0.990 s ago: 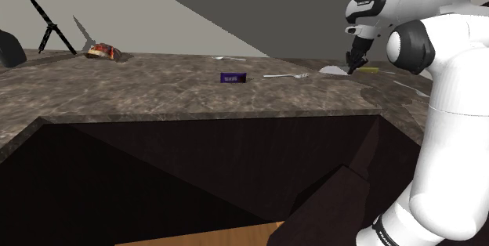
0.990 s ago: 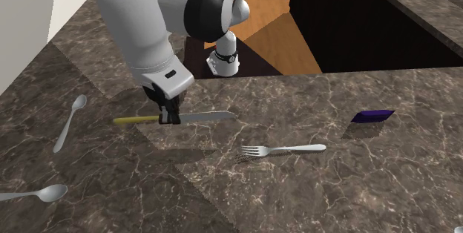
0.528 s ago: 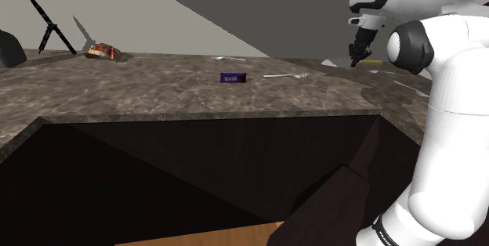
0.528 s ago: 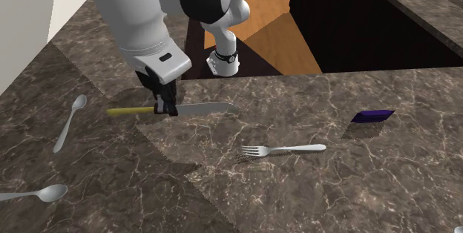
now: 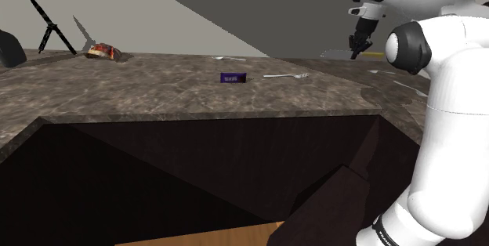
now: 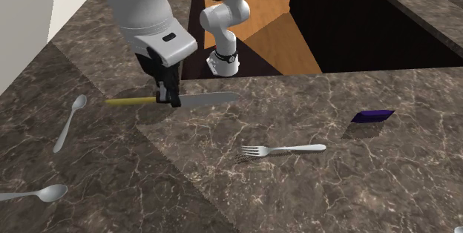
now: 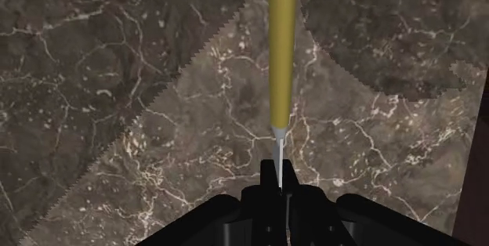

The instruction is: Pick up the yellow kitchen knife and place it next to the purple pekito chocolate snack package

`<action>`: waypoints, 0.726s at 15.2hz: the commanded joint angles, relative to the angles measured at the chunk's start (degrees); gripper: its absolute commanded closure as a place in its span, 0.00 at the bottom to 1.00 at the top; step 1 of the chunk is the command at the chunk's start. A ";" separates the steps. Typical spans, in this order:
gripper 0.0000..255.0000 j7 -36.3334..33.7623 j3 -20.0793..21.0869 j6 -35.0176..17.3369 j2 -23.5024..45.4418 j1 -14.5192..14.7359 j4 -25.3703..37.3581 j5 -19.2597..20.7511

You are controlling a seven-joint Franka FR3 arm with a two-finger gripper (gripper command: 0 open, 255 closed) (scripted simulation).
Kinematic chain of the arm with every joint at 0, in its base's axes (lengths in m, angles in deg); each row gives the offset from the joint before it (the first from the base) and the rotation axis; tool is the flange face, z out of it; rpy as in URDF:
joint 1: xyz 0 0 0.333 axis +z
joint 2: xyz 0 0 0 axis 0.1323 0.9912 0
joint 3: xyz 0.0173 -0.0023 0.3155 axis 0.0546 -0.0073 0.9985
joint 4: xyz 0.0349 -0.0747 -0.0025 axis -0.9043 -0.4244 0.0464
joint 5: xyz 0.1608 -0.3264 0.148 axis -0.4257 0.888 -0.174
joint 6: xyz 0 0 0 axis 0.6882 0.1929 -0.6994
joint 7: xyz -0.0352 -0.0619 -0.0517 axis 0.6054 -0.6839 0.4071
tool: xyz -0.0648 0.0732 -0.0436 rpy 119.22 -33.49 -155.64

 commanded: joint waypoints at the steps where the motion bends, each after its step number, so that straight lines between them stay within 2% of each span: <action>1: 1.00 -2.63 0.06 -1.05 -1.64 3.24 -2.15 1.27; 6: 1.00 -9.65 1.01 -2.38 -4.38 10.13 -4.96 3.53; 11: 1.00 -16.27 2.56 -2.84 -5.25 15.41 -5.54 4.48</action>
